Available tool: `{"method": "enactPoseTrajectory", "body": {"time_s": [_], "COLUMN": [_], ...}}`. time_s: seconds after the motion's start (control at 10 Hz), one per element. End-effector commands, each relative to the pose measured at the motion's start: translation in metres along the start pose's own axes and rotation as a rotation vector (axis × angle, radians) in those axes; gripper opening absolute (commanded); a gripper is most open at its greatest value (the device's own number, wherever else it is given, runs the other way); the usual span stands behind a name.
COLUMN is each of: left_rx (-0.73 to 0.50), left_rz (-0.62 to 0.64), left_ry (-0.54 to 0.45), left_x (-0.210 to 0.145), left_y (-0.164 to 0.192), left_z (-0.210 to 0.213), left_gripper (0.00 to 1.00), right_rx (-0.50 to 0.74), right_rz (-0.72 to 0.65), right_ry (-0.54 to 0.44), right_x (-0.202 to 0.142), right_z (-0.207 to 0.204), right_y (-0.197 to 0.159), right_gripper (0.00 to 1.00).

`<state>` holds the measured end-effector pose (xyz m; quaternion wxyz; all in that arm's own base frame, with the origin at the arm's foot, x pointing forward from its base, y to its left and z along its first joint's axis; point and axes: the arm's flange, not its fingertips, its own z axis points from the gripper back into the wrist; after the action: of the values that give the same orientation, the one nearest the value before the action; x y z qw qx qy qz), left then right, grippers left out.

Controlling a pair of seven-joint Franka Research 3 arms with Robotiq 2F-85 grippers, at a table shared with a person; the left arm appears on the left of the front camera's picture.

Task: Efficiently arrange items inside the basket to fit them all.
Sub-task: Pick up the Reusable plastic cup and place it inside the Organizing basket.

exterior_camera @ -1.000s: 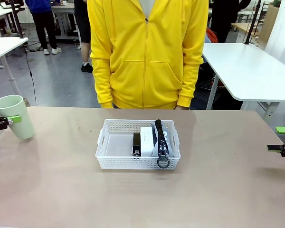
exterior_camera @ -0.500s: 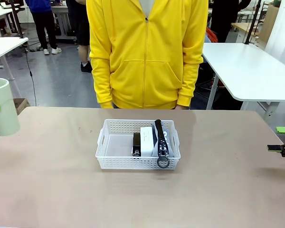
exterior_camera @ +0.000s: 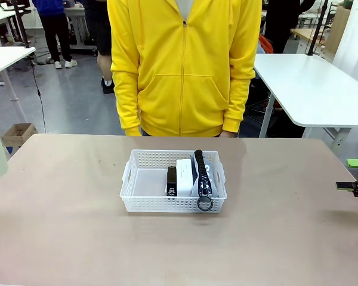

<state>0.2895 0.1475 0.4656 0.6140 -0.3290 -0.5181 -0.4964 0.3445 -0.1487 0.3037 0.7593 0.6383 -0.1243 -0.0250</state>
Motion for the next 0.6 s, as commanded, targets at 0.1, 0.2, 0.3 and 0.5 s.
{"method": "enactPoseTrajectory", "body": {"time_s": [0.1, 0.2, 0.3, 0.5], "left_rx": [-0.009, -0.009, -0.009, -0.061], "left_rz": [0.0, 0.0, 0.0, -0.001], "left_ry": [0.008, 0.008, 0.008, 0.056], "left_x": [0.004, 0.004, 0.004, 0.017], "left_y": [0.006, 0.006, 0.006, -0.003], "left_z": [-0.004, -0.004, -0.004, -0.024], "left_gripper": [0.0, 0.0, 0.0, 0.92], "right_rx": [0.005, 0.005, 0.005, 0.005], "right_rz": [0.017, 0.017, 0.017, 0.017], "right_ry": [0.011, 0.011, 0.011, 0.011], "right_x": [-0.003, -0.003, -0.003, -0.003], "right_z": [0.002, 0.002, 0.002, 0.002], "right_y": [0.002, 0.002, 0.002, 0.002], "right_gripper": [1.0, 1.0, 1.0, 1.0]}}
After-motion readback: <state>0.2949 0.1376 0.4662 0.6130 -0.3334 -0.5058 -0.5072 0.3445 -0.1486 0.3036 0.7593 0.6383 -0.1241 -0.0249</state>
